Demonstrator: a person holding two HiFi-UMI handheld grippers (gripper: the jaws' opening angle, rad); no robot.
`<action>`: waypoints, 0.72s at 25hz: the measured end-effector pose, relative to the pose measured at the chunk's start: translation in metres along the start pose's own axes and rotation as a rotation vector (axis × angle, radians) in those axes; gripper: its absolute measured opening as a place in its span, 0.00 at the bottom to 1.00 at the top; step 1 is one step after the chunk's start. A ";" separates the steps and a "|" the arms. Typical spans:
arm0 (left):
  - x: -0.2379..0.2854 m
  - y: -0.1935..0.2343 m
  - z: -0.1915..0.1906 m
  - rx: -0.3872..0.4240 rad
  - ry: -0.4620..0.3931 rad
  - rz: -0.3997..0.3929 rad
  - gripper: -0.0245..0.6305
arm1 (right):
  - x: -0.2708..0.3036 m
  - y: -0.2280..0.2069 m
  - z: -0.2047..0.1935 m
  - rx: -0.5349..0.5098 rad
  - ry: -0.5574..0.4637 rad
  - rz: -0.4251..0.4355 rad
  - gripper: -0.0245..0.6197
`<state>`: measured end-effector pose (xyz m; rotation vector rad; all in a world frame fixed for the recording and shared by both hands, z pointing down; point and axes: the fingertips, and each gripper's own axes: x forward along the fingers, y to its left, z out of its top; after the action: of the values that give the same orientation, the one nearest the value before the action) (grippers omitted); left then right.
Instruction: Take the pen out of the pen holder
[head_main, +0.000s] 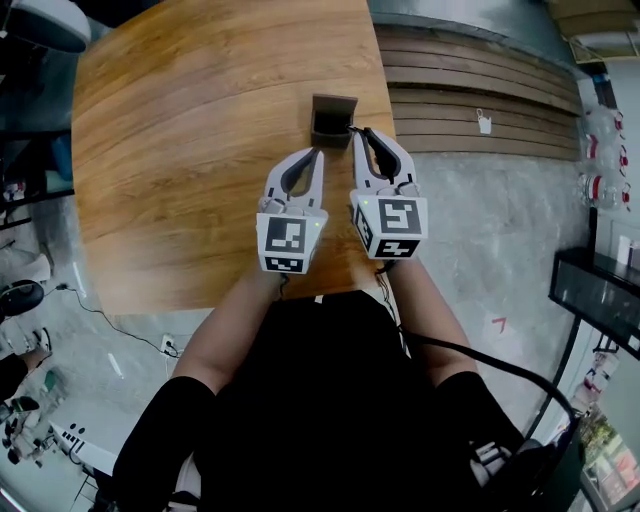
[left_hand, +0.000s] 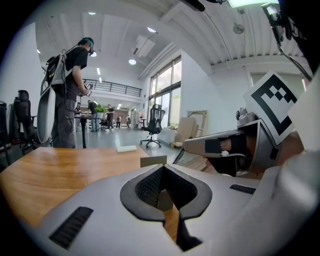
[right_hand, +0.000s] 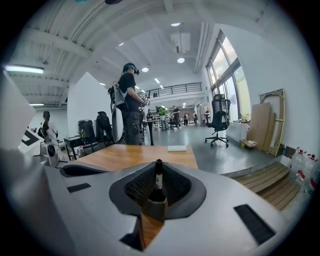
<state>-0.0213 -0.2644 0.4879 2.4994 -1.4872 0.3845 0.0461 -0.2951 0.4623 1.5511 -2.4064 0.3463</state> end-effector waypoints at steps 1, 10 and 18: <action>-0.005 -0.001 0.006 0.004 -0.011 0.001 0.04 | -0.007 0.002 0.008 -0.005 -0.014 -0.003 0.08; -0.051 -0.018 0.058 0.063 -0.105 0.017 0.04 | -0.073 0.015 0.071 -0.044 -0.143 -0.029 0.08; -0.085 -0.021 0.095 0.097 -0.183 0.030 0.04 | -0.117 0.037 0.111 -0.092 -0.229 -0.035 0.08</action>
<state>-0.0305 -0.2131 0.3696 2.6532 -1.6106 0.2440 0.0494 -0.2175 0.3158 1.6695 -2.5192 0.0517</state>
